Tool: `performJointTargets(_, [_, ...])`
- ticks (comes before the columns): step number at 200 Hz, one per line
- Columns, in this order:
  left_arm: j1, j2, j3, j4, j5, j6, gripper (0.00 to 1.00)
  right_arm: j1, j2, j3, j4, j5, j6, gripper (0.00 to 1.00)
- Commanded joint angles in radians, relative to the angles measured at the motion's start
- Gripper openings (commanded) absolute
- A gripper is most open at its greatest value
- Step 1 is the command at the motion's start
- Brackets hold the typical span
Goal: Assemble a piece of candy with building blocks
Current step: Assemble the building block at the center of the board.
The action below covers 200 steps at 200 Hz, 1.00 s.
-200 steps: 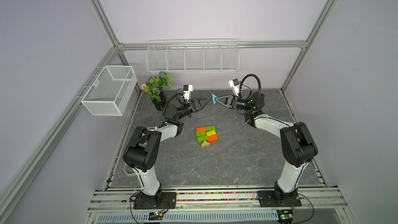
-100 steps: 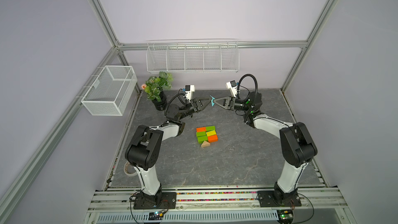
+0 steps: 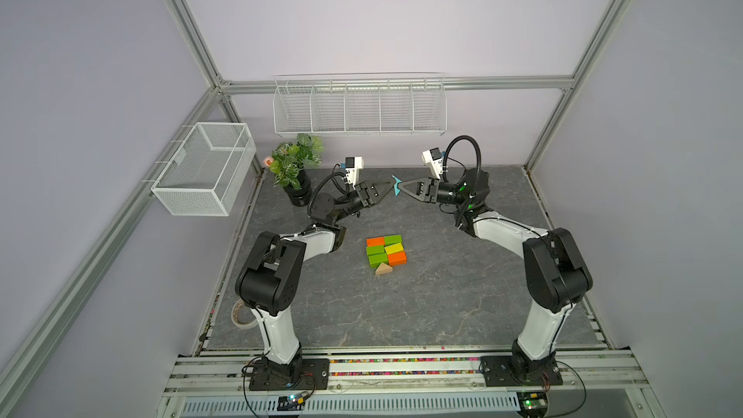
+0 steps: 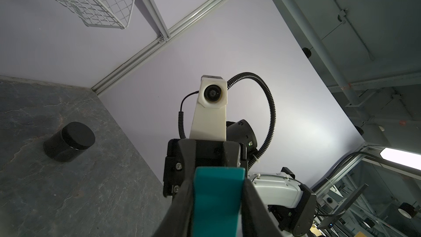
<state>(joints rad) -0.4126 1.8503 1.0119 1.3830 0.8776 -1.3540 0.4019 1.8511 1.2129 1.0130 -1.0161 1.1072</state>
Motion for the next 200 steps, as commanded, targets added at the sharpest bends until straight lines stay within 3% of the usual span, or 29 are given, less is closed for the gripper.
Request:
performJointTargets(1, [-0.032,0.013,0.031,0.027,0.057,-0.063,0.27,0.040,0.040,0.026,0.016,-0.014,-0.023,0.12])
performJointTargets(48, [-0.047,-0.002,0.044,-0.021,0.079,-0.035,0.28,0.048,0.057,0.036,0.024,-0.016,-0.012,0.12])
performJointTargets(74, [-0.056,-0.017,0.045,-0.086,0.084,0.011,0.35,0.050,0.063,0.036,0.032,-0.016,-0.005,0.12])
performJointTargets(118, [-0.058,-0.028,0.042,-0.116,0.086,0.028,0.21,0.050,0.065,0.031,0.060,-0.021,0.014,0.13])
performJointTargets(133, [-0.058,-0.035,0.042,-0.140,0.092,0.045,0.06,0.050,0.065,0.030,0.060,-0.022,0.015,0.13])
performJointTargets(140, [-0.058,-0.039,0.045,-0.158,0.097,0.055,0.00,0.049,0.065,0.030,0.058,-0.024,0.016,0.15])
performJointTargets(149, [-0.058,-0.048,0.051,-0.192,0.107,0.074,0.00,0.050,0.065,0.028,0.056,-0.027,0.018,0.22])
performJointTargets(174, [-0.054,-0.091,0.103,-0.424,0.169,0.204,0.00,0.047,0.069,0.027,0.014,-0.019,0.002,0.39])
performJointTargets(200, [-0.038,-0.147,0.191,-0.825,0.216,0.455,0.00,0.042,0.071,0.014,0.045,-0.017,0.014,0.43])
